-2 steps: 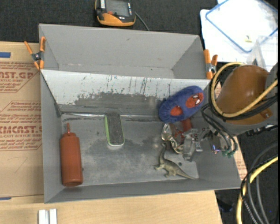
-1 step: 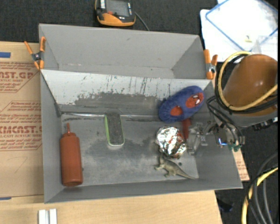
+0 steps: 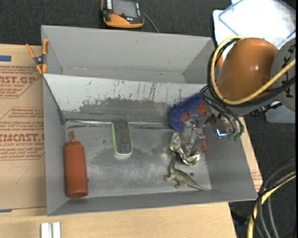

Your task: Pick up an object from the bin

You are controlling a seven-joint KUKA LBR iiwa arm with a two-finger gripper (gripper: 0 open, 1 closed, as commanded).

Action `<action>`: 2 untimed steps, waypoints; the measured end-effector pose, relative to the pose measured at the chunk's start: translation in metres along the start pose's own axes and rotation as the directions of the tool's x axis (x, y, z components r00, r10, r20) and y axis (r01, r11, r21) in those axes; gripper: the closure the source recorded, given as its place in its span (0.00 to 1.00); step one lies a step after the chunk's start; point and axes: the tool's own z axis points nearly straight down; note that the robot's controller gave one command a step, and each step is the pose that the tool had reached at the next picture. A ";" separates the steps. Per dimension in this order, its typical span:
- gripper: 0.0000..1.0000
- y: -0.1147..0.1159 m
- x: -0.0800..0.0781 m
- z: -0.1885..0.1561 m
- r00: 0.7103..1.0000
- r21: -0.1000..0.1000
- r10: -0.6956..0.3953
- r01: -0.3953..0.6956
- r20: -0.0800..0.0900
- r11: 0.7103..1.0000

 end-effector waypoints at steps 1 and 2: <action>1.00 -0.002 0.004 0.000 1.000 0.001 0.019 -0.019 0.003 1.000; 1.00 0.013 0.012 0.018 0.991 0.004 0.133 -0.133 0.005 0.991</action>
Offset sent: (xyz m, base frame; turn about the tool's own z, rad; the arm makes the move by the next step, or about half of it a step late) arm -0.0275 0.0676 -0.0472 0.2361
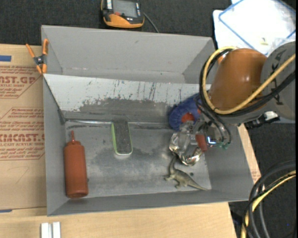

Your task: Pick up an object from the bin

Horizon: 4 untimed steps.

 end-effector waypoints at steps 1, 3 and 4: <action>1.00 -0.024 -0.006 -0.088 0.975 -0.002 -0.220 0.220 -0.001 0.975; 1.00 -0.010 0.004 -0.073 0.999 -0.002 0.051 -0.051 0.007 0.999; 0.00 0.002 0.006 -0.024 1.000 -0.004 0.029 -0.029 -0.008 1.000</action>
Offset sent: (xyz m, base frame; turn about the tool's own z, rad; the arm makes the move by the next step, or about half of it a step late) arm -0.0100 0.0016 -0.0120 0.3993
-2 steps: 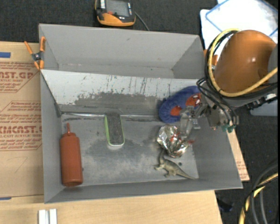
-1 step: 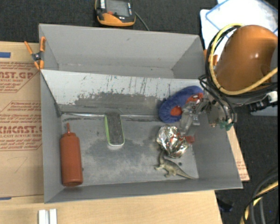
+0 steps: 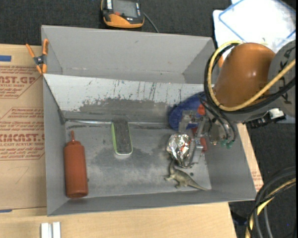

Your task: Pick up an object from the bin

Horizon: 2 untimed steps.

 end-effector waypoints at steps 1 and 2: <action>0.00 0.000 -0.001 -0.001 1.000 0.000 0.000 0.000 0.003 1.000; 0.00 0.005 0.008 0.016 0.973 0.001 -0.231 0.231 0.004 0.973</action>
Offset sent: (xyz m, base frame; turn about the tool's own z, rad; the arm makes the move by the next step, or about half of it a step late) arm -0.0086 0.0054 -0.0171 -0.2556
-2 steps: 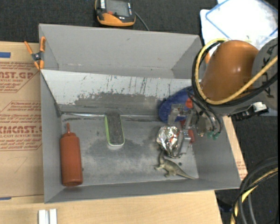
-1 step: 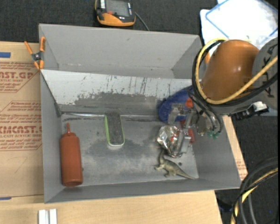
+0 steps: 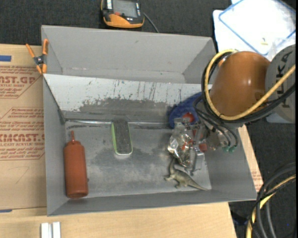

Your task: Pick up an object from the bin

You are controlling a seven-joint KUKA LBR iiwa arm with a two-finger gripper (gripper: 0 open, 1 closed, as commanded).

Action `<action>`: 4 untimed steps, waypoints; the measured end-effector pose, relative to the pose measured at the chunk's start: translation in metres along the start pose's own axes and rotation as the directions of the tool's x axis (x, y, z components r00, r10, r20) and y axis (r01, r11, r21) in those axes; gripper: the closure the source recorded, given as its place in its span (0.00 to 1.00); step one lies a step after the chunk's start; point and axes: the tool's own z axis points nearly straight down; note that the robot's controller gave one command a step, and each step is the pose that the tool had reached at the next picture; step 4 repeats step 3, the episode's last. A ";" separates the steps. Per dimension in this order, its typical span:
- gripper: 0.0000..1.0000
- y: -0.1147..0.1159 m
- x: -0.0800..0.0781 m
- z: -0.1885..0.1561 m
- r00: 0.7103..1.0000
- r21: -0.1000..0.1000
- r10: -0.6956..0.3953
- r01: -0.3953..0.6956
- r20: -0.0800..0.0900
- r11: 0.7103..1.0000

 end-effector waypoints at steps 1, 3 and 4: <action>0.00 -0.013 -0.006 -0.010 1.000 0.001 0.013 -0.013 0.004 1.000; 1.00 -0.027 -0.052 -0.013 0.867 0.003 -0.498 0.498 0.006 0.867; 1.00 -0.027 -0.052 -0.013 0.867 0.003 -0.498 0.498 0.006 0.867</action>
Offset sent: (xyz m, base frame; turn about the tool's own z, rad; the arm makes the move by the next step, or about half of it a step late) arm 0.0179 -0.0356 0.0096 -0.5308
